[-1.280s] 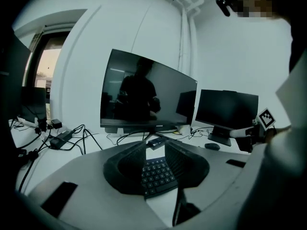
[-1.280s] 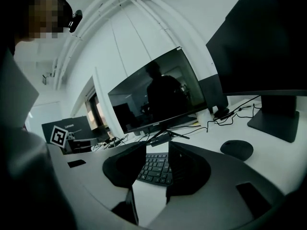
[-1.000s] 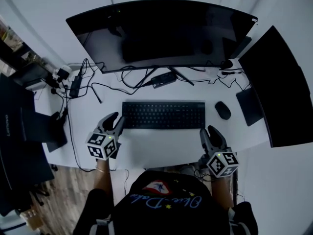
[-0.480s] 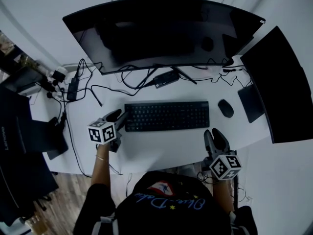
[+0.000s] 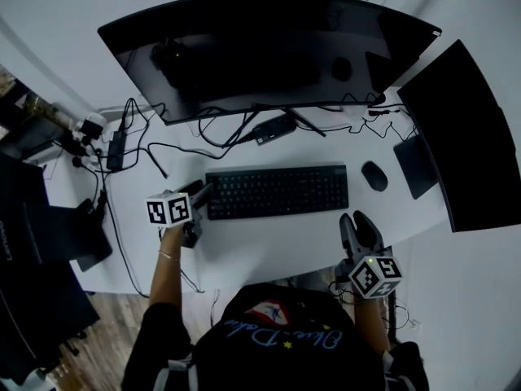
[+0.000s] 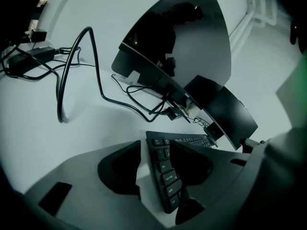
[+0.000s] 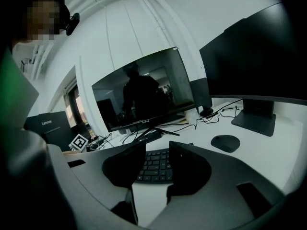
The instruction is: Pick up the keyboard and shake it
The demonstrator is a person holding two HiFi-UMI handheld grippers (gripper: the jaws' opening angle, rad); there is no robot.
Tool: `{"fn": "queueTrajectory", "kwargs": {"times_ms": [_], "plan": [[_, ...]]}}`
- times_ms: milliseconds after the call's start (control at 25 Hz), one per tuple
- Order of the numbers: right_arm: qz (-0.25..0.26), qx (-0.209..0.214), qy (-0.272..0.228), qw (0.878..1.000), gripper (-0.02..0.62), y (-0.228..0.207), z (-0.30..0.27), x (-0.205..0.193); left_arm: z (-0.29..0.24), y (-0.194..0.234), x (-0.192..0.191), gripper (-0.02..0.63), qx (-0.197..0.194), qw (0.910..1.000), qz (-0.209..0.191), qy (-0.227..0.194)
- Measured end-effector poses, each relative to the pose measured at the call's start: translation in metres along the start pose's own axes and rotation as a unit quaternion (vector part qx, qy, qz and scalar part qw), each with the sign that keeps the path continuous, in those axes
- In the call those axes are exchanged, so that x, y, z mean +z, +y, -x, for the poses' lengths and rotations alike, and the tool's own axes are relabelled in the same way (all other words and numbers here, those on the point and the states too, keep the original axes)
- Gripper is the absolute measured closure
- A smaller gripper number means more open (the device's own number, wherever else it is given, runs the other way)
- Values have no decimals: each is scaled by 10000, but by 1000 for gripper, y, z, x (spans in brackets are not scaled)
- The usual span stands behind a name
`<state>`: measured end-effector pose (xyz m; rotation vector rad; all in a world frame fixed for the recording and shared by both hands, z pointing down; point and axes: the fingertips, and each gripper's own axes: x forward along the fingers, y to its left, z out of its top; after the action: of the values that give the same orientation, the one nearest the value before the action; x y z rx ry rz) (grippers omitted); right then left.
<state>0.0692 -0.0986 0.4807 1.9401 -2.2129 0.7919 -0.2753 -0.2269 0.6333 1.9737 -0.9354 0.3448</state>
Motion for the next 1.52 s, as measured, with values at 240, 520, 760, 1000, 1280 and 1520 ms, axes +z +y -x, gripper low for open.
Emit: {"fn": "queueTrajectory", "kwargs": {"times_ms": [240, 520, 760, 1000, 1280, 1520], "plan": [[-43, 25, -16, 10000, 453, -1, 0, -2, -12, 1, 0, 436, 45, 9994, -3, 338], [-173, 187, 63, 9997, 453, -18, -8, -1, -26, -5, -2, 434, -50, 9972, 371, 655], [-288, 331, 274, 9987, 451, -38, -19, -4, -24, 1, -3, 448, 98, 9964, 589, 609], [-441, 481, 696, 9954, 448, -59, -33, -22, -21, 0, -2, 454, 130, 9960, 717, 513], [-1056, 690, 1323, 9831, 422, -88, -56, -57, -21, 2, -2, 454, 329, 9959, 681, 489], [-1051, 724, 1810, 9752, 410, -106, -71, -75, -20, 4, -2, 454, 346, 9956, 722, 496]]}}
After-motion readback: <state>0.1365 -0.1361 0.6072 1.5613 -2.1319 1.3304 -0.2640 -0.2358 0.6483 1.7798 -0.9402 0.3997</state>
